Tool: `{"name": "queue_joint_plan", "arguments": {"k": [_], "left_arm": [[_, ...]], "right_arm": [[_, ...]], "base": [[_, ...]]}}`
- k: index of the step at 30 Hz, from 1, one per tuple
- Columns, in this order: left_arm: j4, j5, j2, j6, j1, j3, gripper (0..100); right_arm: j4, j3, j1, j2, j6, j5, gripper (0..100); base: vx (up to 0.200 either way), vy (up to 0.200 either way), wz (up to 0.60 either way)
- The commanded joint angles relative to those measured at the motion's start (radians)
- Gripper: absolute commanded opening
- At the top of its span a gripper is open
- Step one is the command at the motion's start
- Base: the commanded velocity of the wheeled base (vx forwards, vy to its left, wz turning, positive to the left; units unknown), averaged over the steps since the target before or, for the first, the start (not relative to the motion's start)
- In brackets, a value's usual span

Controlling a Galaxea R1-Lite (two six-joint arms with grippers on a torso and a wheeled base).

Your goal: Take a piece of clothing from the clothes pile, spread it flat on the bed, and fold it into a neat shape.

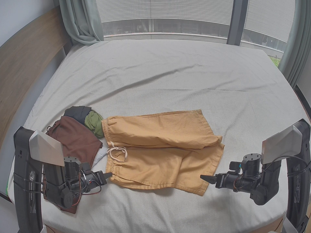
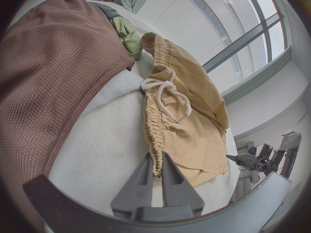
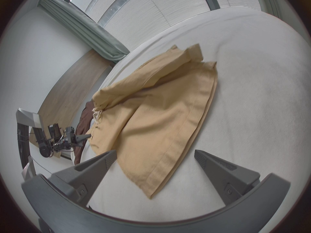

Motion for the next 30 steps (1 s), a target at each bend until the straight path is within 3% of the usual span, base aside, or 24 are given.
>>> {"name": "queue_joint_plan", "arguments": {"k": [1, 30], "left_arm": [[-0.001, 0.0, 0.005, 0.002, 0.0, 0.0, 0], [-0.002, 0.002, 0.006, 0.005, 0.0, 0.006, 0]], "right_arm": [[0.0, 0.02, 0.027, 0.016, 0.0, 0.0, 100], [-0.002, 0.014, 0.101, 0.096, 0.009, -0.006, 100]], "base": [[0.0, 0.0, 0.0], [0.0, 0.0, 0.0]]}}
